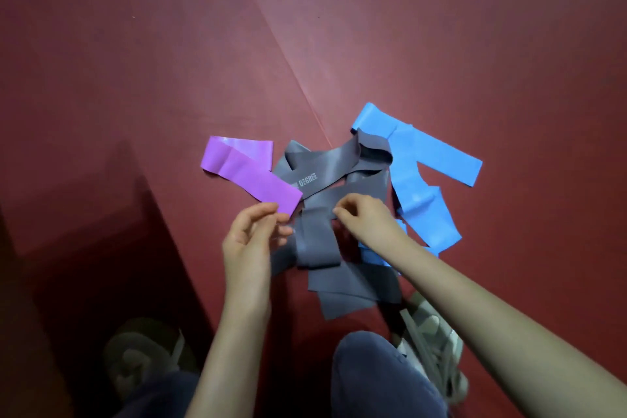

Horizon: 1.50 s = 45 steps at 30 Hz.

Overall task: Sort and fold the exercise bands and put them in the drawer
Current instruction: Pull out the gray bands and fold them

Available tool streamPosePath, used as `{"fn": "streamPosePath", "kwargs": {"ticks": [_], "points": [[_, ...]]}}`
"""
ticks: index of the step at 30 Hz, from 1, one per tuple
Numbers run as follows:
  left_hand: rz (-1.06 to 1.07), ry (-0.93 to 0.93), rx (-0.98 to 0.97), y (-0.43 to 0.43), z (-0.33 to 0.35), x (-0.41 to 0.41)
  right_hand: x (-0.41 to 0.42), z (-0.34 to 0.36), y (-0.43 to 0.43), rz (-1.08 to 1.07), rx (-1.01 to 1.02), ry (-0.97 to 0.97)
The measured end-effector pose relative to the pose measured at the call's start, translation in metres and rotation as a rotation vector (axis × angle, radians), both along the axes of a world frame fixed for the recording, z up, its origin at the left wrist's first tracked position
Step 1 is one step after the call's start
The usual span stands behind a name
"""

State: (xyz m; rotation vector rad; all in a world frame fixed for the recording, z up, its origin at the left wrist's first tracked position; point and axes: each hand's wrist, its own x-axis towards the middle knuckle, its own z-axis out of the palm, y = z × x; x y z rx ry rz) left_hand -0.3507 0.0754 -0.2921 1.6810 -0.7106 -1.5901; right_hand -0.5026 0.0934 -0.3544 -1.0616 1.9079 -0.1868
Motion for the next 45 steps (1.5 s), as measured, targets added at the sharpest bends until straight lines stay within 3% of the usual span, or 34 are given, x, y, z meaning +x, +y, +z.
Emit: {"fn": "streamPosePath", "kwargs": {"ticks": [8, 13, 16, 20, 24, 28, 32, 35, 40, 45], "points": [[0.015, -0.114, 0.111, 0.031, -0.049, 0.015, 0.016, -0.045, 0.003, 0.043, -0.132, 0.041], [-0.088, -0.19, 0.08, 0.049, -0.057, 0.028, 0.017, -0.018, 0.008, 0.041, -0.344, -0.268], [-0.223, -0.234, 0.016, 0.052, -0.053, 0.029, 0.024, 0.012, 0.021, -0.007, -0.344, -0.452], [-0.375, -0.078, -0.09, 0.033, -0.038, 0.024, 0.038, 0.031, 0.03, -0.179, -0.46, -0.556], [-0.323, 0.127, -0.085, 0.023, -0.018, 0.017, 0.039, 0.042, 0.022, -0.348, -0.52, -0.68], [-0.163, 0.02, -0.155, 0.016, -0.001, 0.015, 0.034, 0.03, 0.02, -0.314, -0.429, -0.869], [-0.145, -0.039, -0.186, 0.008, 0.007, 0.023, 0.042, 0.014, 0.039, 0.081, -0.241, -0.555], [-0.175, -0.044, -0.126, 0.01, 0.005, 0.026, 0.05, 0.016, 0.049, 0.215, -0.285, -0.469], [-0.181, 0.002, -0.026, 0.013, 0.002, 0.028, 0.053, 0.031, 0.059, 0.185, 0.016, -0.825], [-0.144, 0.082, 0.026, 0.01, 0.005, 0.025, 0.062, 0.023, 0.071, 0.168, 0.243, -0.936]]}}
